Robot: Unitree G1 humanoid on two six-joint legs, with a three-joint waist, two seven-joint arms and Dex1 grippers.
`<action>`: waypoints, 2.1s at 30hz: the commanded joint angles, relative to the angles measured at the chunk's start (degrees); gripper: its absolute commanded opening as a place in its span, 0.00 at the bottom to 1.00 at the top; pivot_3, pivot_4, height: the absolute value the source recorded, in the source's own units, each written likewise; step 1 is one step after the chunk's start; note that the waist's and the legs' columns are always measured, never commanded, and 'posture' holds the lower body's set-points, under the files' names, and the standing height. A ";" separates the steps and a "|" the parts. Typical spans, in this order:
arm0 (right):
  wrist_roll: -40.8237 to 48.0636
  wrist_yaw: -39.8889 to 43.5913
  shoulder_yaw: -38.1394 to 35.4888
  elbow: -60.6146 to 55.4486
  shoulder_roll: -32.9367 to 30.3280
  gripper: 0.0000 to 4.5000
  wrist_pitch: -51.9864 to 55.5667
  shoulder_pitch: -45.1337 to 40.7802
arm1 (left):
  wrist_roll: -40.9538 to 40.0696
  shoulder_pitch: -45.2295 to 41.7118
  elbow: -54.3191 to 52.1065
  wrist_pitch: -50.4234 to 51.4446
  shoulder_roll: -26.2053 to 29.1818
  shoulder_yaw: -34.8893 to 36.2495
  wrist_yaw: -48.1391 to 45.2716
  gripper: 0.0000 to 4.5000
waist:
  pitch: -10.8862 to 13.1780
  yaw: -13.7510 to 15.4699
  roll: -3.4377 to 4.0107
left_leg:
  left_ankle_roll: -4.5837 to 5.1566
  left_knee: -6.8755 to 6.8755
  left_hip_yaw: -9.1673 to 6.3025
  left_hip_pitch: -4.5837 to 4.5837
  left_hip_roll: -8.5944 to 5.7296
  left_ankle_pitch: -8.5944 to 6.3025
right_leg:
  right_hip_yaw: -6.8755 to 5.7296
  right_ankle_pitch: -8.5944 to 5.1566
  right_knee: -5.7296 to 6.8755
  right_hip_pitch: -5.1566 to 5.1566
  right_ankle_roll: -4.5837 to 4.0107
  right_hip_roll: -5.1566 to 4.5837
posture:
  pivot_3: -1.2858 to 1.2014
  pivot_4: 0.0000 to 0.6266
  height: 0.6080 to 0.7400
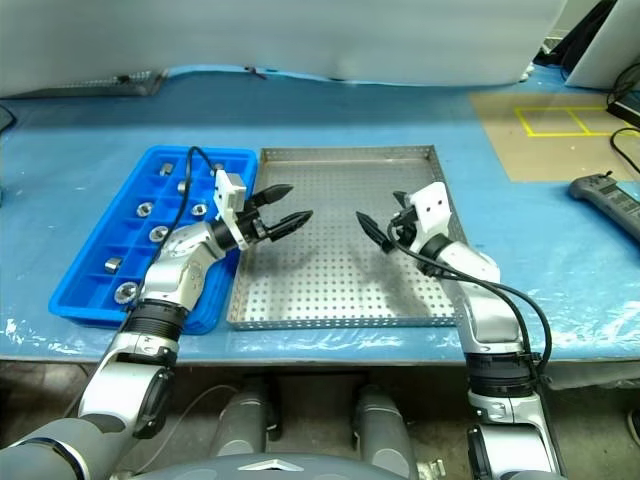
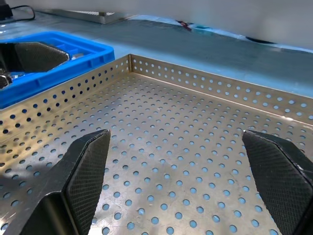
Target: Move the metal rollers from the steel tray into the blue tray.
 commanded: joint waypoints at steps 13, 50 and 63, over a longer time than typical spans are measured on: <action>-1.65 2.02 2.36 3.98 -2.34 1.00 -2.76 -4.97 | 1.83 0.75 -3.50 -1.78 0.77 -0.33 3.31 0.99 | 0.00 0.49 0.00 | 0.01 -0.01 -0.02 0.00 -0.02 0.00 | -0.01 0.00 0.00 0.00 0.00 -0.04 | 0.49 0.24 1.00; -2.79 5.64 3.75 9.78 -4.47 1.00 -4.36 -9.33 | 3.30 2.66 -4.49 -2.60 1.47 -1.17 3.92 0.99 | 0.00 1.96 0.00 | 0.03 -0.04 -0.02 -0.01 -0.06 -0.02 | -0.01 0.00 0.01 -0.05 0.01 -0.13 | 0.50 0.24 1.00; -3.00 4.31 4.47 9.47 -3.57 1.00 -4.11 -9.14 | 4.01 3.20 -4.08 -3.02 3.03 -2.41 1.05 0.99 | 0.00 1.78 0.00 | 0.03 -0.06 -0.01 -0.02 -0.06 -0.02 | -0.01 -0.01 0.00 -0.08 0.01 -0.14 | 0.49 0.24 1.00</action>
